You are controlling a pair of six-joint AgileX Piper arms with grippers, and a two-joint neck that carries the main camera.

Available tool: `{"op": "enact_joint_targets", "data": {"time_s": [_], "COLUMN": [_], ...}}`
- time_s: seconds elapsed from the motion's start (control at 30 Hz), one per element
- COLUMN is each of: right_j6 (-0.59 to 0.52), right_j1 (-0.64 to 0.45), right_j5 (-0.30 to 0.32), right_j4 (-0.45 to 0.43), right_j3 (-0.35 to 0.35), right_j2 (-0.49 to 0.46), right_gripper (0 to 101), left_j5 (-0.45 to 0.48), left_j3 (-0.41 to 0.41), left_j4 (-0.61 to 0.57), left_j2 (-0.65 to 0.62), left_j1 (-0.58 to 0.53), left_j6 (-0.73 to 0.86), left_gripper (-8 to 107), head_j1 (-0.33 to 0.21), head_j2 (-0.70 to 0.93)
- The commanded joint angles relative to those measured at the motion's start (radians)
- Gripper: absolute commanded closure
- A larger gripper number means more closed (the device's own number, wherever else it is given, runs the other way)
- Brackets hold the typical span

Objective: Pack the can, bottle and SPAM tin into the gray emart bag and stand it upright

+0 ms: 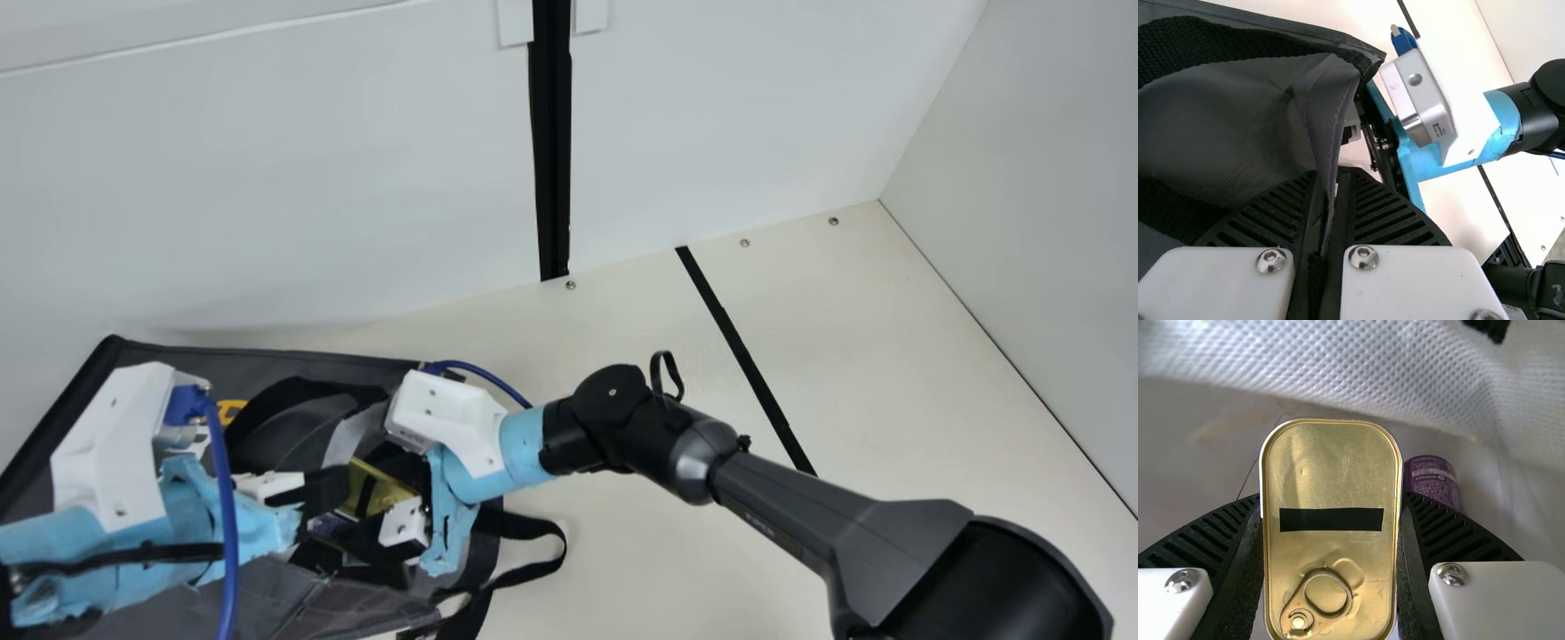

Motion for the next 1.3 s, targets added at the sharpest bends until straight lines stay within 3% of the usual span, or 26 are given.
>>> {"op": "enact_joint_targets", "data": {"time_s": [0.0, 0.9, 1.27], "right_j6": [0.005, 0.047, 0.051], "right_j1": [0.004, 0.017, -0.005], "right_j5": [-0.007, -0.048, -0.032], "right_j4": [-0.004, -0.027, -0.036], "right_j3": [-0.007, -0.013, 0.022], "right_j2": [0.003, -0.018, -0.071], "right_gripper": [98, 8, 6], "left_j5": [0.000, 0.000, 0.000], "left_j3": [0.000, 0.000, 0.000], "left_j4": [0.000, 0.000, 0.000], "left_j2": [0.000, 0.000, 0.000], "left_j1": [0.000, 0.000, 0.000], "left_j6": [0.000, 0.000, 0.000], "left_gripper": [107, 107, 107], "head_j1": [-0.023, -0.023, -0.023], "head_j2": [-0.001, -0.001, -0.001]}}
